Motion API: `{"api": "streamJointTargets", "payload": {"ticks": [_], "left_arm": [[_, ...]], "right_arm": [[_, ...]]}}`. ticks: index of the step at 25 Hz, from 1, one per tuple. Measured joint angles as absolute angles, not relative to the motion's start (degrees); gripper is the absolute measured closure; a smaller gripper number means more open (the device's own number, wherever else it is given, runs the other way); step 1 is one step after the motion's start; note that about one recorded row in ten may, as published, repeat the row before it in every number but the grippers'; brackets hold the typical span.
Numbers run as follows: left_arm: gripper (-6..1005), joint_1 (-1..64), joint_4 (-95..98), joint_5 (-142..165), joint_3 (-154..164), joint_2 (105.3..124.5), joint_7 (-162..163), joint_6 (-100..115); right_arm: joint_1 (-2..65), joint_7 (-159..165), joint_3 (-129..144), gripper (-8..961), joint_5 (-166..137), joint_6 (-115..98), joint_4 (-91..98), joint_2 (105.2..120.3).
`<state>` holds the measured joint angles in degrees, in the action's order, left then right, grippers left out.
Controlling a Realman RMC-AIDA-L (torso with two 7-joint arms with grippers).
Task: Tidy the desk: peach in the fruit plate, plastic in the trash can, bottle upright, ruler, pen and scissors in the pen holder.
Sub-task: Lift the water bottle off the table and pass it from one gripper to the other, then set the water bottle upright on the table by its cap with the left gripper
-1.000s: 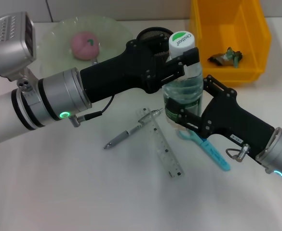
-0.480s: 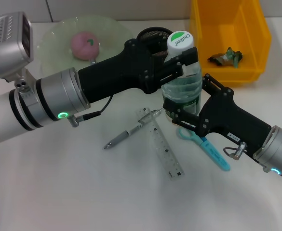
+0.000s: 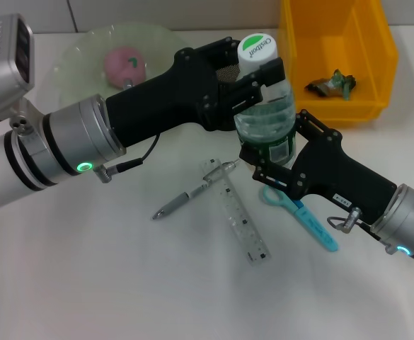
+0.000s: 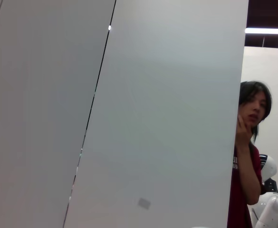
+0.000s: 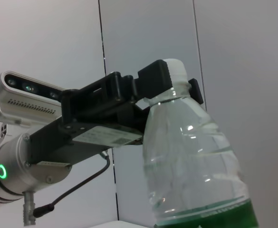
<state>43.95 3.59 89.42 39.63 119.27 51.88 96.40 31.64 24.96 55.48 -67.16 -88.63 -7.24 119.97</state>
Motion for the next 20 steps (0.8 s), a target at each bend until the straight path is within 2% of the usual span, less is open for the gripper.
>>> {"api": "streamJointTargets", "payload": {"ticks": [20], "left_arm": [[546,43.6,6.5,88.9,34.7,118.97,54.3,102.5]], "right_arm": [[31.9,26.5,55.6,126,-67.1,-85.3,-7.1,119.97]]}}
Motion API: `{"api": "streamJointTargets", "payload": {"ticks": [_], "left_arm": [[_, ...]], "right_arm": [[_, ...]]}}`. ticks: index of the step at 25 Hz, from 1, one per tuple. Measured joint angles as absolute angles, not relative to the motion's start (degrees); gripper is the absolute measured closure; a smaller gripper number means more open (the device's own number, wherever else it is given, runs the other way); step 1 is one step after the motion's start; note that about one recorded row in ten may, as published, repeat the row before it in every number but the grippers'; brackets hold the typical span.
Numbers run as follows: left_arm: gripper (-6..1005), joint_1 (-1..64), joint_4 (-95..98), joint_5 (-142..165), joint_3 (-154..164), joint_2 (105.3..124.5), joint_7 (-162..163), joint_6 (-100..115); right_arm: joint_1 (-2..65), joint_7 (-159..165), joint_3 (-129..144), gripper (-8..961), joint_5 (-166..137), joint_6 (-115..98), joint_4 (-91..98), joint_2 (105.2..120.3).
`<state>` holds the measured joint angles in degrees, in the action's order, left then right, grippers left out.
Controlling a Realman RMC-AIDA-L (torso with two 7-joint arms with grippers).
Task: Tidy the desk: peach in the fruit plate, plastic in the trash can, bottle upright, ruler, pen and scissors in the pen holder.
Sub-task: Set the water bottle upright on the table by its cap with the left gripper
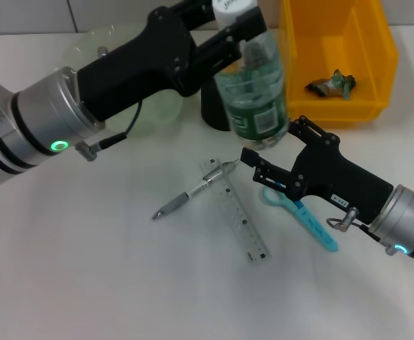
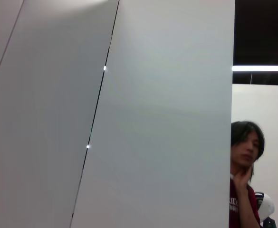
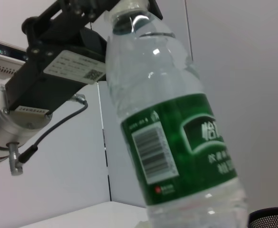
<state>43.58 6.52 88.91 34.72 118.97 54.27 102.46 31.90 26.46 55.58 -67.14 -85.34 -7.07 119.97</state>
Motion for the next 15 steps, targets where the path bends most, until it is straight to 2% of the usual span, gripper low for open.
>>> {"api": "streamJointTargets", "payload": {"ticks": [15], "left_arm": [[547,34.1,19.8,86.3,34.5,118.31,61.7,102.5]], "right_arm": [[27.2,27.5,52.7,130,-66.4,-86.2,-3.3,119.63]]}}
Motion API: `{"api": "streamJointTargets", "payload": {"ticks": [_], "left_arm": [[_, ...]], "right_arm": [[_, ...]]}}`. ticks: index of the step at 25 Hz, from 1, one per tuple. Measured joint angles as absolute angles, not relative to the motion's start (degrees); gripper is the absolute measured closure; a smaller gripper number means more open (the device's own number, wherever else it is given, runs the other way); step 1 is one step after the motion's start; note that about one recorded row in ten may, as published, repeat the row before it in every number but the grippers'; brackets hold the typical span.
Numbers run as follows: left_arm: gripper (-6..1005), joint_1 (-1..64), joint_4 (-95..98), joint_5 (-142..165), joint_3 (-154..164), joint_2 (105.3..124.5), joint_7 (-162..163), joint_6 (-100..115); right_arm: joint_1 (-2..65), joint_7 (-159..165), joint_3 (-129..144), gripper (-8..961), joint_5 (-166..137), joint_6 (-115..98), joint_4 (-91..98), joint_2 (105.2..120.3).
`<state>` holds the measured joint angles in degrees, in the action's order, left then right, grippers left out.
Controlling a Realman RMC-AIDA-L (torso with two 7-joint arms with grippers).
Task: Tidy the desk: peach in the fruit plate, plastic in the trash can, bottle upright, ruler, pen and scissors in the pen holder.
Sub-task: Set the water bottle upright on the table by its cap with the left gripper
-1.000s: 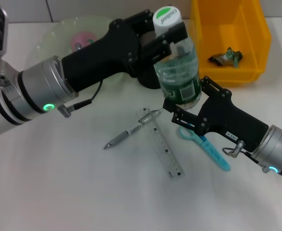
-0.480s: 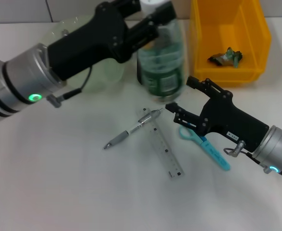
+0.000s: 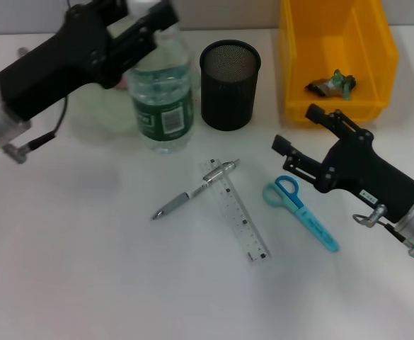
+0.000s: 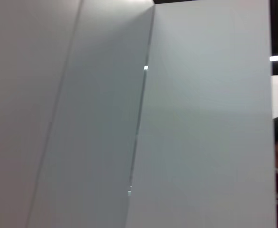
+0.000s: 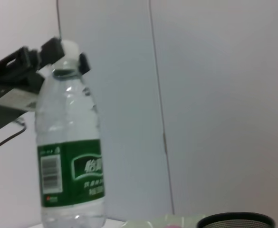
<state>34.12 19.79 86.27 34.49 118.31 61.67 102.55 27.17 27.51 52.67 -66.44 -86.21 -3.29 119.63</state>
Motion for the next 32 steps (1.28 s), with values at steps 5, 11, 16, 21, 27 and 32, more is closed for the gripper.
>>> {"api": "streamJointTargets", "payload": {"ticks": [5,11,16,21,27,32], "left_arm": [[547,30.7,21.1,86.1,34.5,118.2,61.0,99.8],[548,28.1,20.8,86.3,34.7,118.26,58.0,95.2],[548,26.7,20.2,86.3,34.8,118.38,54.7,92.3],[548,25.2,19.9,86.3,35.1,118.39,50.7,90.1],[549,24.5,19.1,86.4,35.2,118.38,49.2,87.5],[549,24.4,17.6,86.2,35.1,118.57,48.4,84.2]], "right_arm": [[24.9,28.9,51.1,131,-66.4,-88.6,-1.8,119.44],[22.1,30.3,49.1,132,-66.4,-92.1,-0.3,119.29],[21.8,30.4,49.0,134,-66.4,-92.3,-0.3,119.26],[21.7,30.6,49.0,135,-66.4,-92.3,-0.3,119.26],[21.7,30.8,49.0,136,-66.4,-92.1,-0.3,119.32],[21.7,30.9,49.0,137,-66.4,-92.1,-0.3,119.35]]}}
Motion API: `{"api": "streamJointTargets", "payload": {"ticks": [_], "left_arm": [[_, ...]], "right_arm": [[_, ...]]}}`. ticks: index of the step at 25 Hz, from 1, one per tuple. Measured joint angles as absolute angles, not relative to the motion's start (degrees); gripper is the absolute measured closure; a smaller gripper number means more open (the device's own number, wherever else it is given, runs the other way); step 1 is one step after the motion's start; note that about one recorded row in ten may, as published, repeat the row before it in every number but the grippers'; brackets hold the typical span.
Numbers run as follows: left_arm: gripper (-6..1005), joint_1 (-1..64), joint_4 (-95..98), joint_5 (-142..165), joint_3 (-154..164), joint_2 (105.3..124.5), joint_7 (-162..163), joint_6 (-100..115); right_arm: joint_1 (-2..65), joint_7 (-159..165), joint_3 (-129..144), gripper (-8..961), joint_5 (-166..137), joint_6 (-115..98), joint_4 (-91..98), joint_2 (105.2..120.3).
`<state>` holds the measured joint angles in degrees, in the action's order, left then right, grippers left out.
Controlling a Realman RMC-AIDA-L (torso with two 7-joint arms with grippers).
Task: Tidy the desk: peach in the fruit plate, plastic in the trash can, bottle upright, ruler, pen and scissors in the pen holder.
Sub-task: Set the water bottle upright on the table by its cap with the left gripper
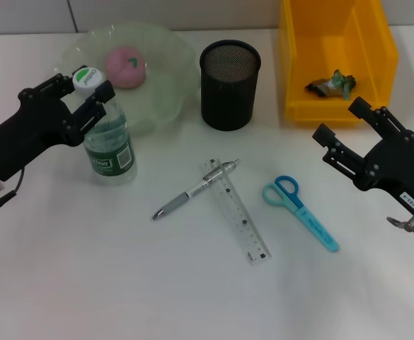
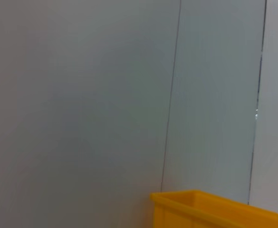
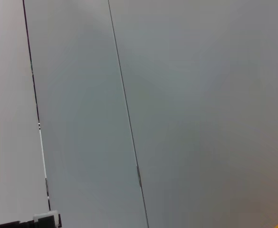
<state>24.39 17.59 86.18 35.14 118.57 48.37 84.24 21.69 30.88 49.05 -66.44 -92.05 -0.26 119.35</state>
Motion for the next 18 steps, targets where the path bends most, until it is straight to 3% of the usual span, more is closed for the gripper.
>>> {"api": "streamJointTargets", "payload": {"ticks": [12,18], "left_arm": [[550,23.3,16.5,85.6,34.5,118.57,48.6,84.6],[380,22.7,16.5,84.4,34.5,118.47,48.8,87.2]], "right_arm": [[21.7,30.9,49.0,140,-66.4,-92.1,-0.3,119.36],[21.9,31.0,49.0,141,-66.4,-92.1,-0.3,119.35]]}}
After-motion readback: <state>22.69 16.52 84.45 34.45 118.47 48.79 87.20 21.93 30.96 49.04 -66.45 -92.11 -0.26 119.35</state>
